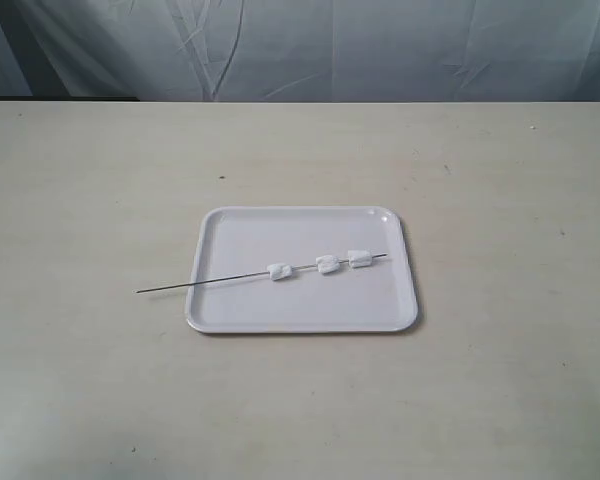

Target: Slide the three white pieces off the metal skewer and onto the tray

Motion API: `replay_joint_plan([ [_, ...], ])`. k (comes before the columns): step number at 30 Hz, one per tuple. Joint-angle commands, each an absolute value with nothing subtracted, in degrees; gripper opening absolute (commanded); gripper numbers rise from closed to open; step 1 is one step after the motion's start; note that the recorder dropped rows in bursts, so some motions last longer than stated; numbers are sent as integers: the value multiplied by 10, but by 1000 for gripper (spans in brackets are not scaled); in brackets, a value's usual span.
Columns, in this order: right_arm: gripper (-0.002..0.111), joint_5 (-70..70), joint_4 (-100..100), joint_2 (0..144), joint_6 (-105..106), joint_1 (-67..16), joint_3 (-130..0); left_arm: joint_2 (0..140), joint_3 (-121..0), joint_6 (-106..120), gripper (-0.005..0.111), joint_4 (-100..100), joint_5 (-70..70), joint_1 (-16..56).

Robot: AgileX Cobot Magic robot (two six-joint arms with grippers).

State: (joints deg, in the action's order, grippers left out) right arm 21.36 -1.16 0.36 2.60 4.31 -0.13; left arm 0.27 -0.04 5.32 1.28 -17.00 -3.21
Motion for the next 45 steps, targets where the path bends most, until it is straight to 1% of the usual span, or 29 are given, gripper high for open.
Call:
replay_joint_plan([
  [1, -1, 206, -7, 0, 27, 46, 0, 0, 0, 51, 0, 13, -168, -27],
  [11, -1, 206, -7, 0, 27, 46, 0, 0, 0, 51, 0, 6, -168, -27],
  [16, -1, 206, -7, 0, 27, 46, 0, 0, 0, 51, 0, -96, -168, -27],
  [20, -1, 206, -7, 0, 27, 46, 0, 0, 0, 51, 0, -115, -167, -27],
  [24, -1, 206, -7, 0, 27, 46, 0, 0, 0, 51, 0, -110, -123, -27],
  [29, -1, 206, -7, 0, 27, 46, 0, 0, 0, 51, 0, -110, 46, -27],
  [30, -1, 206, -7, 0, 27, 46, 0, 0, 0, 49, 0, -110, 130, -27],
  [35, -1, 206, -7, 0, 27, 46, 0, 0, 0, 49, 0, -120, 433, -27],
  [37, -1, 206, -7, 0, 27, 46, 0, 0, 0, 23, 0, -119, 491, -27],
  [39, -1, 206, -7, 0, 27, 46, 0, 0, -16, 17, 0, -114, 473, -27],
  [43, -1, 206, -7, 0, 27, 46, 0, 6, -85, -10, 0, -110, 337, -27],
  [45, -1, 206, -7, 0, 27, 46, 0, 29, -118, -29, 0, -116, 307, -27],
])
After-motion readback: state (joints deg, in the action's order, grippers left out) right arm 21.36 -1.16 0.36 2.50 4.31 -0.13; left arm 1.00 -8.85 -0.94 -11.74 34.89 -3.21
